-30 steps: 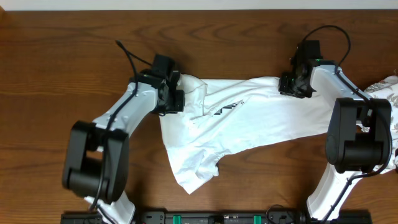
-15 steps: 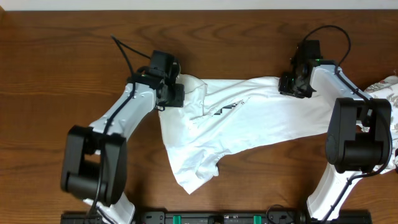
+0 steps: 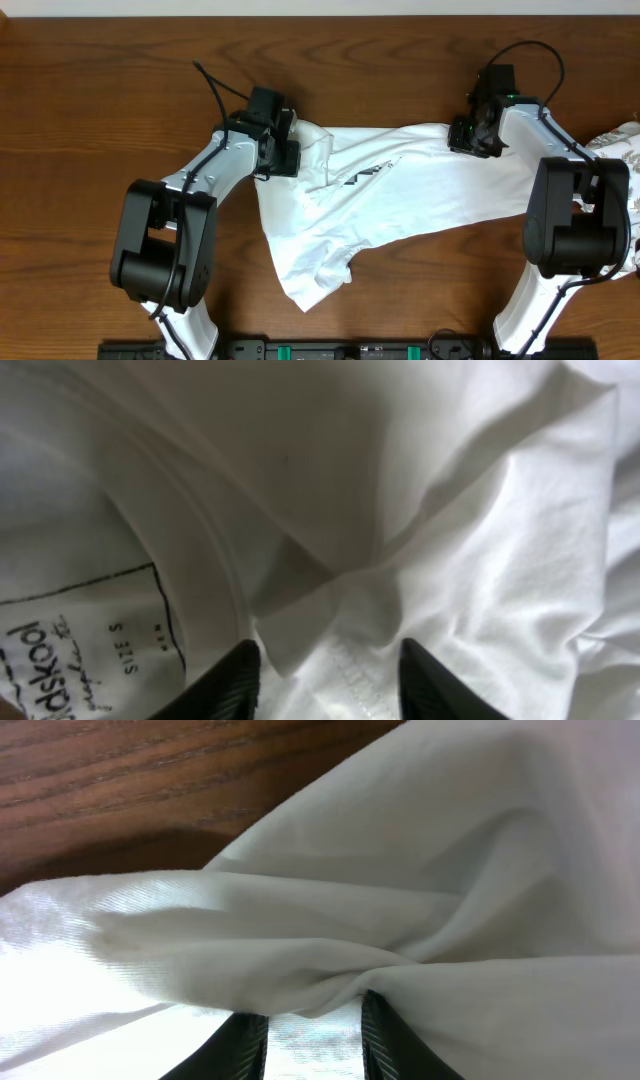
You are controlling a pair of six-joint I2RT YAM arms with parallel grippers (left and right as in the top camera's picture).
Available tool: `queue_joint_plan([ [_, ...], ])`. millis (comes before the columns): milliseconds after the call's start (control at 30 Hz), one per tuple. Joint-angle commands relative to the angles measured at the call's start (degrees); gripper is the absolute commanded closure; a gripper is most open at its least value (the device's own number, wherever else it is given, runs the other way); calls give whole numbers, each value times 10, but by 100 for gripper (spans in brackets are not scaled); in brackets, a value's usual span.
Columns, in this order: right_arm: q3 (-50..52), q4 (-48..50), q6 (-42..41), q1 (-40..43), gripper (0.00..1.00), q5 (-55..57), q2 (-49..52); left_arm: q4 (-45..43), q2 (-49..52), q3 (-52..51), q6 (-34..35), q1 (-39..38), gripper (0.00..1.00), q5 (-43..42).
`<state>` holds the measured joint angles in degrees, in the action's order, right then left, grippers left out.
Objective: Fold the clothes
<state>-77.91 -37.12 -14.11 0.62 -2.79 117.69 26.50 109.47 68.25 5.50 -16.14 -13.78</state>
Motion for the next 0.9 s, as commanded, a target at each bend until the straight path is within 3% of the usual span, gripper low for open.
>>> queue_joint_plan([
  [0, 27, -15, -13, 12, 69, 47, 45, -3, 10, 12, -10, -5, 65, -10],
  [267, 27, -15, -13, 12, 69, 47, 45, 0, 10, 12, -14, -7, 94, -23],
  [500, 27, -15, -17, 12, 69, 47, 45, 18, -7, 12, -14, -5, 94, -16],
  [867, 27, -20, -17, 12, 69, 47, 45, 132, -101, 13, 36, -5, 94, 96],
])
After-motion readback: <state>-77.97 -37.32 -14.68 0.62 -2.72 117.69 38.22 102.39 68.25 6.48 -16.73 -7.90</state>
